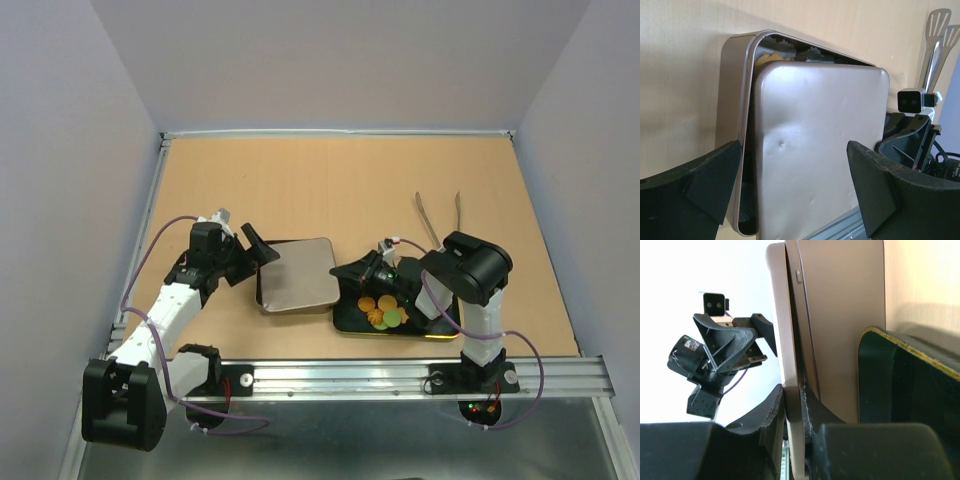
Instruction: Pack the cookies
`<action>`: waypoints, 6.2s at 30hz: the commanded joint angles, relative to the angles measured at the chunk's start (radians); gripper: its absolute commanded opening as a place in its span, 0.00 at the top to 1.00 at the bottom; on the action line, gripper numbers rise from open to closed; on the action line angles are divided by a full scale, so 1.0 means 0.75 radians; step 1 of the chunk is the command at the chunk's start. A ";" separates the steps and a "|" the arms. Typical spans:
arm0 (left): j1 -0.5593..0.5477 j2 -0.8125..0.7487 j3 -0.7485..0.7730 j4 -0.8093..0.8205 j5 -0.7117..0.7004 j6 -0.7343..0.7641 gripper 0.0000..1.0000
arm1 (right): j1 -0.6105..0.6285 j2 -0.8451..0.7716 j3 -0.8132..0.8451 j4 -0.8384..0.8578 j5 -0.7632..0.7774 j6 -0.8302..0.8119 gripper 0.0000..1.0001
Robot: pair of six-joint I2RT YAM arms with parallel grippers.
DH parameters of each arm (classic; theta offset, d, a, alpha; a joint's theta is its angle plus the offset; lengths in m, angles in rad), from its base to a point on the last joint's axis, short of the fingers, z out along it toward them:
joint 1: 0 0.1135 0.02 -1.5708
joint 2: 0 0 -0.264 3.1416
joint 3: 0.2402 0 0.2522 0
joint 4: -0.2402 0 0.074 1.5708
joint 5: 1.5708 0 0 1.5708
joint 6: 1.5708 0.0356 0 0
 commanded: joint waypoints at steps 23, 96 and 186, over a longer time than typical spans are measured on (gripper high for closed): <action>-0.005 -0.016 0.046 -0.052 -0.064 0.023 0.02 | 0.141 -0.041 0.043 0.118 0.133 -0.118 0.90; -0.005 -0.005 0.064 -0.224 -0.139 -0.037 0.02 | 0.283 -0.334 0.351 -0.962 0.219 -0.513 0.62; 0.402 0.201 0.253 -0.244 -0.301 0.268 0.19 | 0.409 -0.191 1.139 -2.006 0.292 -0.756 0.46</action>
